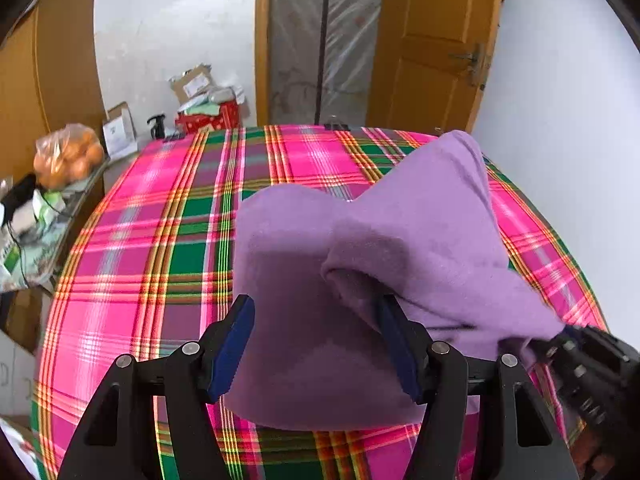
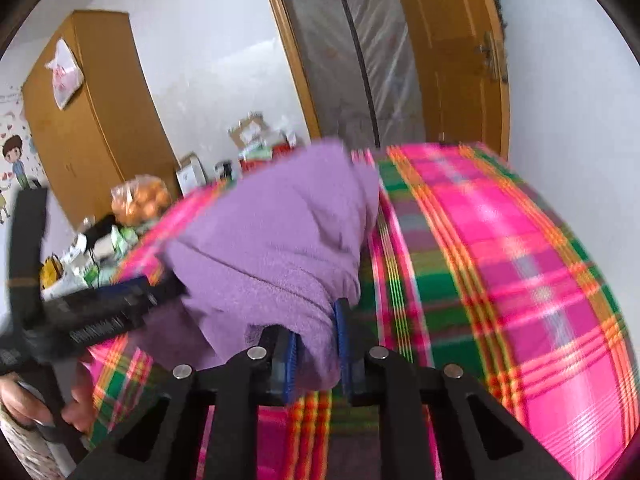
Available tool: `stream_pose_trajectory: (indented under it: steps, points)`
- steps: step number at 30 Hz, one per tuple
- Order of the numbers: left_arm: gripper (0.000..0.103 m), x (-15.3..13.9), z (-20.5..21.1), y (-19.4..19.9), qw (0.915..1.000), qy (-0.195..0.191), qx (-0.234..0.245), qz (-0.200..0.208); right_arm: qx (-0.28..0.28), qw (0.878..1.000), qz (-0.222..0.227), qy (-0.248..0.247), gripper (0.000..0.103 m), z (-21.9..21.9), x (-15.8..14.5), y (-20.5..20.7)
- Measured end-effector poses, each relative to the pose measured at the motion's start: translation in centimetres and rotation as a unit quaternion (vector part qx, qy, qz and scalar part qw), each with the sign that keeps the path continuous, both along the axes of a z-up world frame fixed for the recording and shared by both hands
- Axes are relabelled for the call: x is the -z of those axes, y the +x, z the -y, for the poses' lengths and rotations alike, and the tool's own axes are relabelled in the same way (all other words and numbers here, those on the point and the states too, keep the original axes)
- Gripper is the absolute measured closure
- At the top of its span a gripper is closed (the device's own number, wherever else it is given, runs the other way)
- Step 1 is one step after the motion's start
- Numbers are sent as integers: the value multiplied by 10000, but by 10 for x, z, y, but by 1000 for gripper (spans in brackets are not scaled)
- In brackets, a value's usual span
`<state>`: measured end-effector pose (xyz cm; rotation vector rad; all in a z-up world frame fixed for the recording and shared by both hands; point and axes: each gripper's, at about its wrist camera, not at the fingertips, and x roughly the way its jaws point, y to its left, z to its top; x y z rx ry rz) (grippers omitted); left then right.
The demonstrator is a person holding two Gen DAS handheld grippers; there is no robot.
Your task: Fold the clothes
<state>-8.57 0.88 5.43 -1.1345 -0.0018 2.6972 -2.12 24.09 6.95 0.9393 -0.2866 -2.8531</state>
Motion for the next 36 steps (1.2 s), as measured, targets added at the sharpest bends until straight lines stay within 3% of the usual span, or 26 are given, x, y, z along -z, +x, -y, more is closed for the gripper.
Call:
stream_pose_trajectory:
  steps: [2,10,16,24,29,36]
  points:
    - [37,1,1,-1,10000,10,13,2,72,9995,-298,105,94,3,-18,7]
    - [37,-7,16,0,9996,249,-12,-111,-81,9953,-969,30,94,18,-65,-5]
    - [37,-11,34,4,9992,361,-120,-137,-828,9849,-1491,-288,94,51,-104,-16]
    - [37,-18,73,23,9968,589,-438,-309,-2264,9627,-1210,-855,94,129,-107,-51]
    - [37,-19,98,38,9949,620,-702,-364,-2912,9452,-589,-1351,94,184,-82,-71]
    - [37,-10,141,56,9897,664,-1235,-301,-3568,9190,180,-1667,94,247,-41,-85]
